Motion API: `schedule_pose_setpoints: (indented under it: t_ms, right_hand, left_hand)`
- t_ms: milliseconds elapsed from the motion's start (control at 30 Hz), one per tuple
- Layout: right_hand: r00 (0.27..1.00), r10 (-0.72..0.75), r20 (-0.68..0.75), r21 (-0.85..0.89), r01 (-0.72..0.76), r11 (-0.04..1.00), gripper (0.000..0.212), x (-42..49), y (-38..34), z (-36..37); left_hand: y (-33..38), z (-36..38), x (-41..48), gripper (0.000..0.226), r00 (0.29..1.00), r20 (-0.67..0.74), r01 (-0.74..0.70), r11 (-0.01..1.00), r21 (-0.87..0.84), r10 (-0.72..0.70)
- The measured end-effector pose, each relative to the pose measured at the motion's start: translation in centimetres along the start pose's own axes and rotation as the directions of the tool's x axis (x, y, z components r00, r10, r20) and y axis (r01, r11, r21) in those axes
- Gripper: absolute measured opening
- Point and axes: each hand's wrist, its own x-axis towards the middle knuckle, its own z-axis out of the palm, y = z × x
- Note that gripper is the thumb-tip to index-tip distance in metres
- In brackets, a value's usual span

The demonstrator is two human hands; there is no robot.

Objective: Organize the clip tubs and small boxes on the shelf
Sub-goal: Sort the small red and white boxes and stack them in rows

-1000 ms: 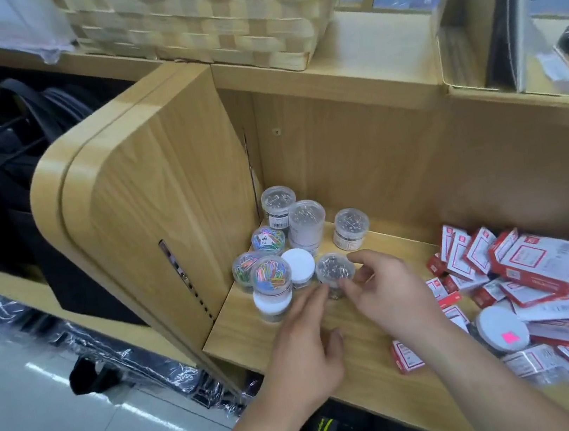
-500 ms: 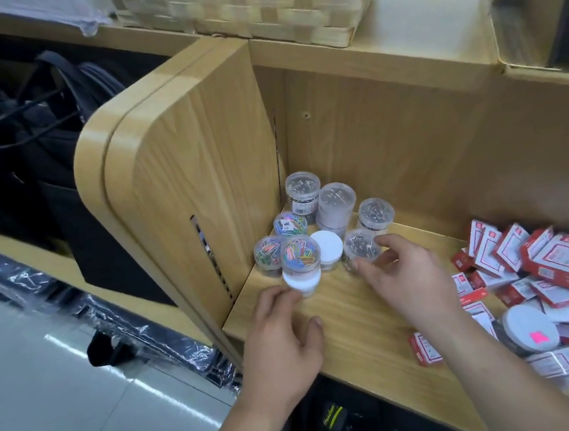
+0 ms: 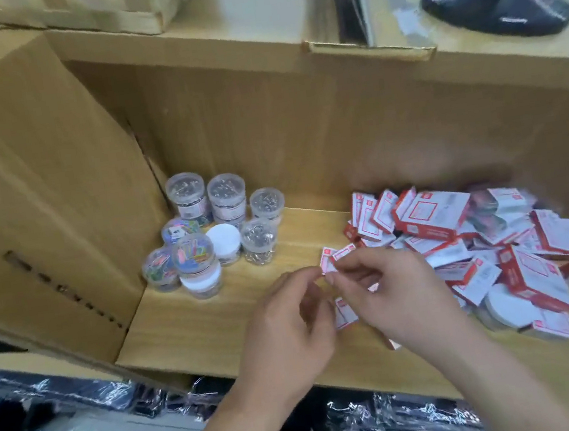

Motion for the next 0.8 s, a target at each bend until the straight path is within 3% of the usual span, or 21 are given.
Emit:
schedule_pose_setpoints:
  t_ms: [133, 200, 367, 600, 733, 800]
  right_hand:
    - [0.997, 0.057, -0.051, 0.026, -0.055, 0.998, 0.024, -3.2, 3.5, -4.3]
    - [0.993, 0.074, -0.095, 0.032, -0.071, 0.997, 0.008, -4.6, 5.5, -5.9]
    - [0.972, 0.058, -0.228, -0.032, -0.067, 0.997, 0.043, -5.9, 10.0, -8.0]
    - [0.962, 0.139, -0.237, 0.041, -0.133, 0.99, 0.028, -6.3, 13.5, -7.3]
    - [0.97, 0.061, -0.236, 0.074, -0.044, 0.996, 0.046, -6.0, 13.0, -9.0]
    - [0.975, 0.026, -0.223, 0.063, -0.012, 0.998, 0.038, -5.3, 12.3, -9.3]
  left_hand:
    - [3.0, 4.2, 0.3, 0.029, 0.991, 0.118, -0.066, 0.997, -0.029, 0.069]
    - [3.7, 5.9, 0.1, 0.03, 0.982, 0.142, -0.126, 0.992, 0.029, 0.121]
    - [3.5, 8.4, 0.0, 0.054, 0.977, 0.194, -0.13, 0.973, 0.193, 0.093]
    - [5.0, 12.4, 0.1, 0.052, 0.948, 0.288, -0.239, 0.897, 0.373, 0.133]
    - [5.6, 11.6, 0.0, 0.036, 0.982, 0.163, -0.13, 0.969, 0.208, 0.097]
    - [5.7, 9.9, 0.1, 0.034, 0.997, 0.067, -0.045, 0.994, 0.103, 0.038]
